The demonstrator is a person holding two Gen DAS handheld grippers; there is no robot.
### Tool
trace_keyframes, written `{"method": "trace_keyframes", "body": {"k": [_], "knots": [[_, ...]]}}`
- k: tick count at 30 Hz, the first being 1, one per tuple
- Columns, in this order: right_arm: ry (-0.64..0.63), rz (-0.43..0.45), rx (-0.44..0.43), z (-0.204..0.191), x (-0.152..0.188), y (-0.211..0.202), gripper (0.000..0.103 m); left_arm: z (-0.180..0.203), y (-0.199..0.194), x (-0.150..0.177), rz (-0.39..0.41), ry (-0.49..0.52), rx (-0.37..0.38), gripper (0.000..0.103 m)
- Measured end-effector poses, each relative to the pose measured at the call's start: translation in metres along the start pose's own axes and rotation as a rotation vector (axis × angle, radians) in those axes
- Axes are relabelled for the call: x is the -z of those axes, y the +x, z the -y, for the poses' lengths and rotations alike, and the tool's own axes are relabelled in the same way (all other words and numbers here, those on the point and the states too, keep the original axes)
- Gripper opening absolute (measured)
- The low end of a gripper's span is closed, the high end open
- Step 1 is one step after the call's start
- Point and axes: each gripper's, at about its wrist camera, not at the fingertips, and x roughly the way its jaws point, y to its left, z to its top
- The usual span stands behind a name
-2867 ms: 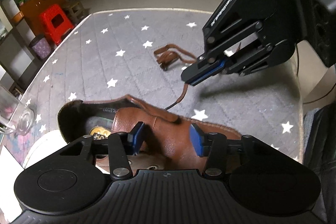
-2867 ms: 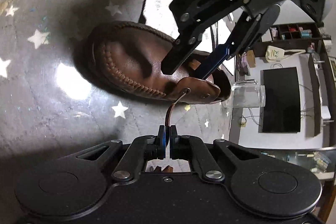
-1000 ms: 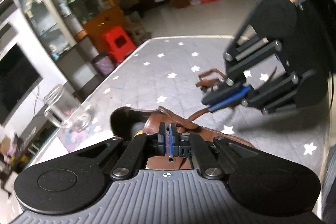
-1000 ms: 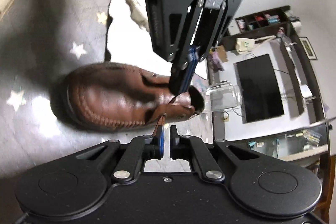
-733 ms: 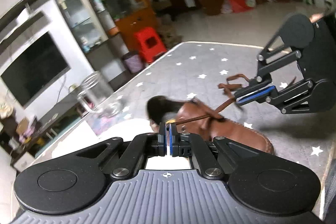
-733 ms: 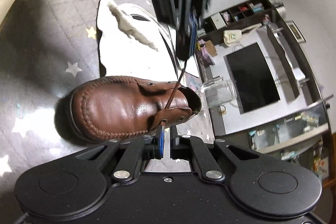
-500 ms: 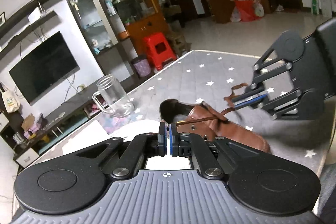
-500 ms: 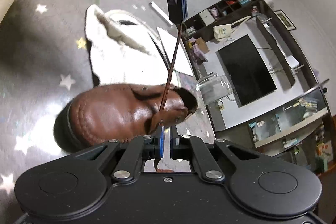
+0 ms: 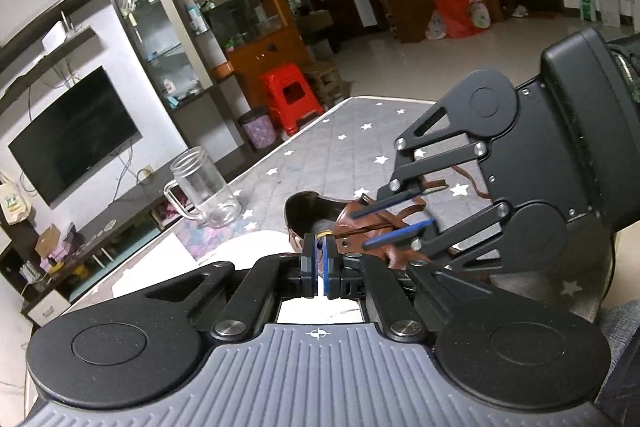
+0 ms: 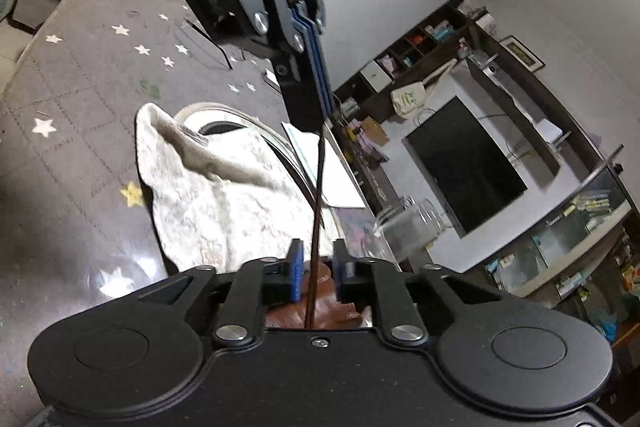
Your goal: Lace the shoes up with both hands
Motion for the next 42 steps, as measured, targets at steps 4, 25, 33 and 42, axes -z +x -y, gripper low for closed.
{"method": "trace_keyframes", "body": {"k": [4,25,33,42], "knots": [[0.009,0.002,-0.010,0.000,-0.002,0.003,0.017,0.002,-0.001,0.001,0.002,0.001,0.008,0.002],[0.014,0.065,0.244,0.053,-0.017,-0.060,0.002,-0.009,0.051,0.000,-0.089,-0.274,0.064,0.033],[-0.057,0.011,0.262,0.038,0.006,-0.050,0.002,-0.001,0.085,-0.009,-0.141,-0.365,0.058,0.039],[-0.050,-0.021,0.251,0.035,0.019,-0.039,0.002,-0.009,0.108,-0.009,-0.171,-0.459,0.058,0.041]]}}
